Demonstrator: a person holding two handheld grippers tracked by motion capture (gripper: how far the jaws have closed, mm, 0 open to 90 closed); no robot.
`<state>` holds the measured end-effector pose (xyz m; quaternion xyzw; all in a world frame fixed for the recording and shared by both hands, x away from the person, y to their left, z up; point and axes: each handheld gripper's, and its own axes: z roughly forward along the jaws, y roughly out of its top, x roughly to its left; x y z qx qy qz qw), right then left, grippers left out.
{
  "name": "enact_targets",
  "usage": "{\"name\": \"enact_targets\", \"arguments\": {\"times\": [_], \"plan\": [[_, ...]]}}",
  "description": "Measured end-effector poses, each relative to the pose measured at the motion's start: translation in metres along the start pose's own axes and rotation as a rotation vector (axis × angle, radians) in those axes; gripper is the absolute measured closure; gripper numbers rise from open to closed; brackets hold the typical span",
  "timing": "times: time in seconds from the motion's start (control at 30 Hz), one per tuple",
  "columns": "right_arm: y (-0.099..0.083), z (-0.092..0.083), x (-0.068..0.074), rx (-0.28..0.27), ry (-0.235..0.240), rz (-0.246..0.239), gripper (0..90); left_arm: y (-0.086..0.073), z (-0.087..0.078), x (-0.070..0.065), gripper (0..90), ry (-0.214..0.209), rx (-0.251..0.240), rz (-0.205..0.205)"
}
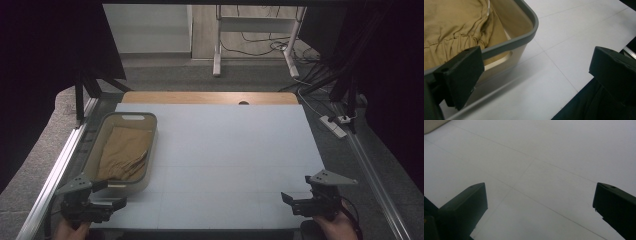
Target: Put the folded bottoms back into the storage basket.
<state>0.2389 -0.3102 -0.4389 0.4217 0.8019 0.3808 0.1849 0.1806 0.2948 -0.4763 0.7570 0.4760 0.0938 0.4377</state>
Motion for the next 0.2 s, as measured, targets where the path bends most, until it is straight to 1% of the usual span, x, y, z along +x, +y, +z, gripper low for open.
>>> {"name": "enact_targets", "arguments": {"times": [0.1, 0.2], "plan": [[0.0003, 0.0018, 0.0032, 0.026, -0.028, -0.02, 0.0, -0.0001, -0.0002, 0.0009, 0.7, -0.002, 0.0, -0.007], [0.0008, 0.0036, 0.0048, 0.046, -0.034, -0.041, 0.0, 0.0, -0.0006, 0.0016, 0.7, -0.01, -0.01, -0.012]]}}
